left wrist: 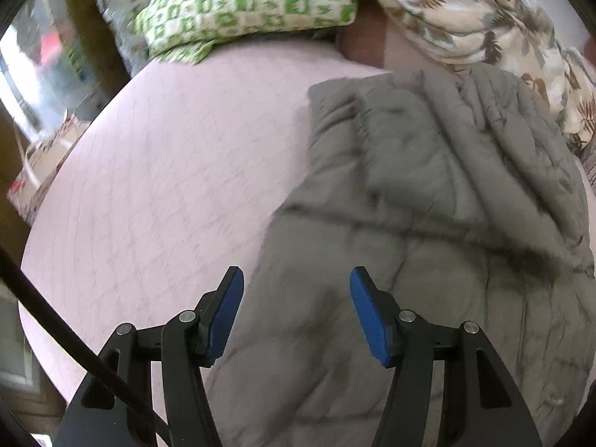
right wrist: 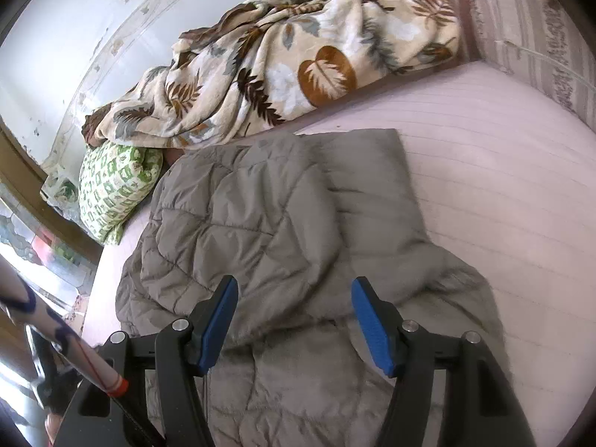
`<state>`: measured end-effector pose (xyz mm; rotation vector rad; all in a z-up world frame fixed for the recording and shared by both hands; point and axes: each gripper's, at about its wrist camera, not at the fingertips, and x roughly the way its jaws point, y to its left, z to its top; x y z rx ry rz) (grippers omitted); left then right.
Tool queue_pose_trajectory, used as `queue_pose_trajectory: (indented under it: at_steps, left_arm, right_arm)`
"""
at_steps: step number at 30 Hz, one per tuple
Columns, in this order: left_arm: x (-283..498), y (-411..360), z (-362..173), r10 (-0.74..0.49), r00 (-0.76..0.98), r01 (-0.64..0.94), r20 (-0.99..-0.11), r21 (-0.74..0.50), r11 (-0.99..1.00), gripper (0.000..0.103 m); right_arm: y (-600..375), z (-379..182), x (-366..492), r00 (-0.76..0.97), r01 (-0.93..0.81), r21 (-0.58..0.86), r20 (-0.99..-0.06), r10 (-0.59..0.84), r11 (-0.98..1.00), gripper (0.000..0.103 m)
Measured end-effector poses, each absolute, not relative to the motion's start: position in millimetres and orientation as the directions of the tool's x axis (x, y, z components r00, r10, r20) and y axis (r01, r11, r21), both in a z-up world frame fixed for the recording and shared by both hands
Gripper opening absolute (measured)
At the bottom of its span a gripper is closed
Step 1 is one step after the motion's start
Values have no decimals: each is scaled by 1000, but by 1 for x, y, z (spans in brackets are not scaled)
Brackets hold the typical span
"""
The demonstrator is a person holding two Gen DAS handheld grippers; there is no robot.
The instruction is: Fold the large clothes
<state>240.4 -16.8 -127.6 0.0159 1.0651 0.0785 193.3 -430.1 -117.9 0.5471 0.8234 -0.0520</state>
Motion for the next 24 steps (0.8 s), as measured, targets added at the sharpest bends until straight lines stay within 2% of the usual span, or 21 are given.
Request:
queue_pose_trajectory:
  at_steps: [7, 15, 24]
  left_arm:
    - [184, 6, -126, 141, 511, -47, -848, 137, 990, 60]
    - [135, 31, -117, 185, 546, -35, -817, 198, 980, 60]
    - [118, 74, -128, 128, 495, -96, -860, 92, 991, 60]
  right_arm:
    - [-433, -132, 157, 660, 305, 466, -732, 168, 831, 69]
    - [-442, -114, 89, 705, 323, 539, -685, 182, 778, 72]
    - [-452, -107, 31, 672, 370, 420, -737, 73, 829, 75]
